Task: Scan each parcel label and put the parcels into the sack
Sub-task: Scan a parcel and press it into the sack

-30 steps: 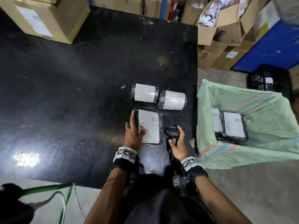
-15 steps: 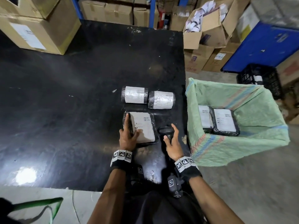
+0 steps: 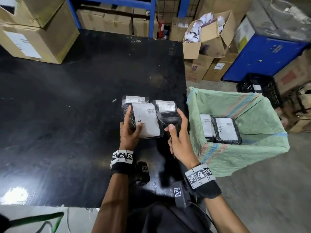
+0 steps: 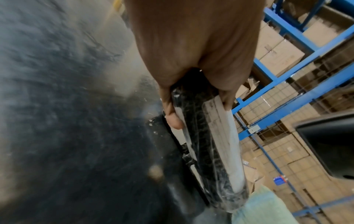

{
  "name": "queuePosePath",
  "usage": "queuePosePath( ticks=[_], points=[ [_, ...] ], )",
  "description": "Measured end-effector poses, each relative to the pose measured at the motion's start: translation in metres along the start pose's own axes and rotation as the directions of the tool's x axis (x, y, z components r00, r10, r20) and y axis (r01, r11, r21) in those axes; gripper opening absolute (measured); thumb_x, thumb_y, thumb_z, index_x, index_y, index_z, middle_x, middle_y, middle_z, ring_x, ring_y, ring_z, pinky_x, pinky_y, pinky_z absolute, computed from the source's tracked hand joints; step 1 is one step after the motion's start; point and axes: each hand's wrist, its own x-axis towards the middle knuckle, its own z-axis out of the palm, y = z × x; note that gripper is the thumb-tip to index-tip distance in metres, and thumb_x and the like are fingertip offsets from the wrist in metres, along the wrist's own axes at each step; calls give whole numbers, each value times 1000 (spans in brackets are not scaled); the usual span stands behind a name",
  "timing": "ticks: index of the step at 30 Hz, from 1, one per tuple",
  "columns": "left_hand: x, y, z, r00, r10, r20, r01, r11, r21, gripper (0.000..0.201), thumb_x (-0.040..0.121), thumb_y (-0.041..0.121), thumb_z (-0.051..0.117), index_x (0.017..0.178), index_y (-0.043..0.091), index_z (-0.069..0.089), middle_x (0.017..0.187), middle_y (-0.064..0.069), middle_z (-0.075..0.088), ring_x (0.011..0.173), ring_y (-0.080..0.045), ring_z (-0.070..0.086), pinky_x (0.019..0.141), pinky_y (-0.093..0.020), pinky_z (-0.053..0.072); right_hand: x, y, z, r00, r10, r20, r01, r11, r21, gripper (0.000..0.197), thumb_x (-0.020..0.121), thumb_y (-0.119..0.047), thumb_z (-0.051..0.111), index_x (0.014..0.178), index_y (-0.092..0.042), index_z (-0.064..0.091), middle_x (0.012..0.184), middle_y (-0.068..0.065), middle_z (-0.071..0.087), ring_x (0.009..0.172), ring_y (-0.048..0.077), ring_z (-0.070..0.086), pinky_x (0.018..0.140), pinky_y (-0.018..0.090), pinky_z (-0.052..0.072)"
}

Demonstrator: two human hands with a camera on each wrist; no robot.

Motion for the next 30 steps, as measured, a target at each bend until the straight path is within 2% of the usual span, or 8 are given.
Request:
queuePosePath(
  ticks=[2,5,9,13,16,20,26,30],
  points=[
    [5,9,2,1000,-6,-9,4,991,-137,83,92,27,71,163,28,28,160,20,43,146,-19,45,123,-50,37,5,-17,2,1000,-31,2,31,999,26,51,105,-34,41,147,-55,19,99,-6,66,49,13,49,48,26,41],
    [11,25,7,1000,-10,-29,2,963,-268,81,96,7,67,163,14,23,156,22,41,144,-4,47,120,-35,42,11,-39,4,997,-82,4,82,996,35,51,106,-31,39,148,-52,20,100,-6,66,51,4,52,46,18,40],
    [17,37,10,999,-8,-38,-5,937,-349,79,99,-7,60,164,13,19,158,9,43,140,-7,53,110,-29,50,18,-55,6,995,-95,-1,95,994,56,51,106,-31,38,148,-53,20,92,-8,66,51,13,47,47,17,40],
    [22,43,11,998,25,-49,-42,927,-372,78,99,-9,59,163,12,20,154,16,40,134,7,52,111,-24,49,24,-61,4,994,-111,12,110,991,77,50,107,-31,37,148,-54,20,95,-4,64,51,13,46,46,16,39],
    [24,45,8,998,17,-55,-36,922,-386,77,98,-9,60,161,16,23,152,21,41,135,6,52,114,-27,47,26,-65,4,993,-120,23,118,990,73,49,107,-32,37,148,-54,21,93,-2,63,51,13,46,46,17,39],
    [23,45,4,998,8,-67,-33,923,-383,78,97,-5,64,160,23,26,155,23,41,142,-4,49,116,-34,46,26,-68,7,991,-131,36,129,991,46,50,107,-33,37,148,-54,20,93,-2,63,51,13,47,49,18,39],
    [24,41,-2,998,4,-60,-28,909,-417,82,93,11,69,162,27,28,169,3,31,152,-19,40,120,-48,41,26,-71,14,990,-134,46,132,990,46,50,107,-31,37,149,-52,20,93,2,63,51,15,46,47,20,38],
    [25,41,-2,998,5,-61,-31,902,-430,82,95,4,69,163,22,26,166,12,34,150,-9,41,118,-35,45,25,-76,16,989,-140,46,138,990,35,50,107,-30,38,148,-52,21,93,2,64,51,16,45,47,21,39]
  ],
)
